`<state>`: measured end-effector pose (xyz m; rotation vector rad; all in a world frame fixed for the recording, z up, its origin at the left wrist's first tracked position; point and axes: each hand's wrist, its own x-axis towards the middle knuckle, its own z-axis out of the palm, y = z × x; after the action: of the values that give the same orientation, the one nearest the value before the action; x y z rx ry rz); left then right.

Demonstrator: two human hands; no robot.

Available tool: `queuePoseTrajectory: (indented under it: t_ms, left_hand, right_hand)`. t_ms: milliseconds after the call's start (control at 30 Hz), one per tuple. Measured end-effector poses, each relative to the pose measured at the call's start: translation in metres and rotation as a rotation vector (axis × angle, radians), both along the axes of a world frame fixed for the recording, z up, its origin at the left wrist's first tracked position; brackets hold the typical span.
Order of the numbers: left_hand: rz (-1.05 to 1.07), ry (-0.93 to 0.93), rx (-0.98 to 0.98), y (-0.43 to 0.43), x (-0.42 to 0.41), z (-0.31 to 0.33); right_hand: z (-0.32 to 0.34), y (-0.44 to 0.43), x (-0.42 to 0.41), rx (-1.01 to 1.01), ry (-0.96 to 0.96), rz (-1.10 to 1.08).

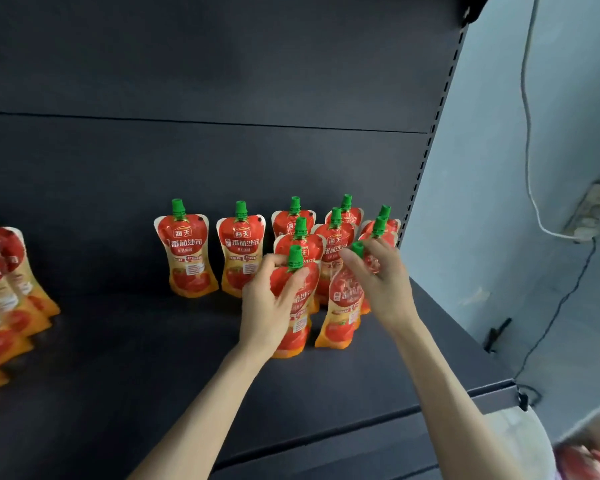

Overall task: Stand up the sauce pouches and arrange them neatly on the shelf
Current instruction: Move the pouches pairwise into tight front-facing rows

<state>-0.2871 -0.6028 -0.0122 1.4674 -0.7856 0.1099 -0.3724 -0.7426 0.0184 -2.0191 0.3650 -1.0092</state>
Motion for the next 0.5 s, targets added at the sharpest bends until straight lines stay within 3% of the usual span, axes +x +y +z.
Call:
queuePoseTrajectory:
  t_ms: [167,500]
  left_hand:
    - [0.06,0.026,-0.041,0.033,-0.003,0.002]
    - [0.418,-0.018,0.041,0.15,0.04,0.0]
  right_hand:
    - [0.001,0.026,0.009,0.056,-0.034,0.155]
    - [-0.002,0.117,0.084,0.087,-0.01,0.303]
